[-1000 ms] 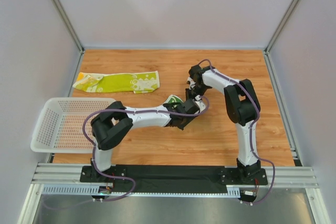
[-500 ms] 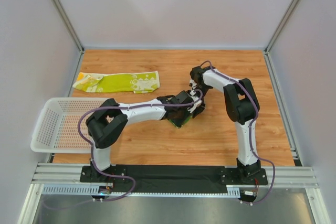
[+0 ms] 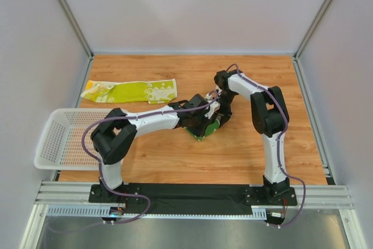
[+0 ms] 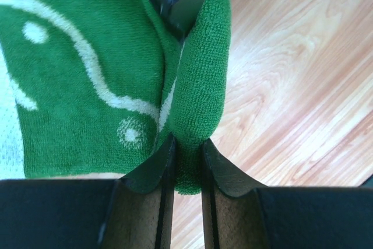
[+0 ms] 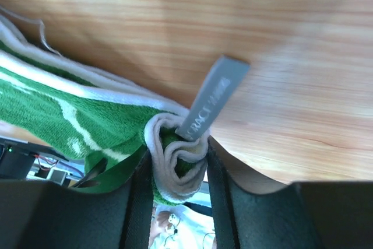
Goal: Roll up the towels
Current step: Roll the towel
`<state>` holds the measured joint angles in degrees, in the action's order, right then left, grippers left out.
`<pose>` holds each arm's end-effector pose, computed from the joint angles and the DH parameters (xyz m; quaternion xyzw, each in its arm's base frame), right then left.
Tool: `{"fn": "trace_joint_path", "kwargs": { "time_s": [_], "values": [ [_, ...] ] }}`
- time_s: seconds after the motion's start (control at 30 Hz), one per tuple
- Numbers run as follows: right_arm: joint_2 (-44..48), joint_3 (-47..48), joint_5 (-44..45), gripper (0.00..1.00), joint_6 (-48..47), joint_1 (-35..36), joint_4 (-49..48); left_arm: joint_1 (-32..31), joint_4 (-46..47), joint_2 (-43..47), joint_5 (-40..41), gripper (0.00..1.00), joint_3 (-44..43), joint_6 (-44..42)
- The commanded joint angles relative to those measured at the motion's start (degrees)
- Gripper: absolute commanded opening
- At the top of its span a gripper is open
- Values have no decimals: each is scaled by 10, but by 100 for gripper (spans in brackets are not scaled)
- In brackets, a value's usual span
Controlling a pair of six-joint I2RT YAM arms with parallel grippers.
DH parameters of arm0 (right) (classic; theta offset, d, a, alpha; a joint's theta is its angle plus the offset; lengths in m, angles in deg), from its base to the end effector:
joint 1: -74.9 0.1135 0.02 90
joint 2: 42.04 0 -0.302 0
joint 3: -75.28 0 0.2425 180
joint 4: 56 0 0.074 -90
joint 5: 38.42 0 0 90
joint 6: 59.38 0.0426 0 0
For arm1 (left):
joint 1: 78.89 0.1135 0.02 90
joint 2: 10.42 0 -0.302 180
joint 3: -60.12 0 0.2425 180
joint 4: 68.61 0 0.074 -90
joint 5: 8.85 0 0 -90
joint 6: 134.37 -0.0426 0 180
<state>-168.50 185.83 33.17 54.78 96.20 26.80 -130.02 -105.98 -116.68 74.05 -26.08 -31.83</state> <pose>0.3821 0.1634 0.1768 -0.0367 -0.9837 -0.1182 0.1308 0.2437 -0.3108 0.2223 0.3330 0.8985 -0.1981 0.2064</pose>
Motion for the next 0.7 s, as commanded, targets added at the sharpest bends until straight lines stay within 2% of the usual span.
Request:
{"fn": "trace_joint_path", "kwargs": {
  "time_s": [0.0,0.27,0.53,0.57,0.67],
  "values": [
    [0,9,120,40,-14,-40,-2,7,-72,39,-21,2,18,21],
    [0,28,147,42,-25,-58,14,13,-65,40,-41,1,28,30],
    [19,30,145,41,-29,-65,20,34,-75,21,-114,1,6,54],
    [29,26,139,41,-31,-65,17,45,-75,19,-126,1,5,59],
    [53,-10,35,42,-50,-65,-27,73,-87,4,-172,1,-8,86]
  ]
}}
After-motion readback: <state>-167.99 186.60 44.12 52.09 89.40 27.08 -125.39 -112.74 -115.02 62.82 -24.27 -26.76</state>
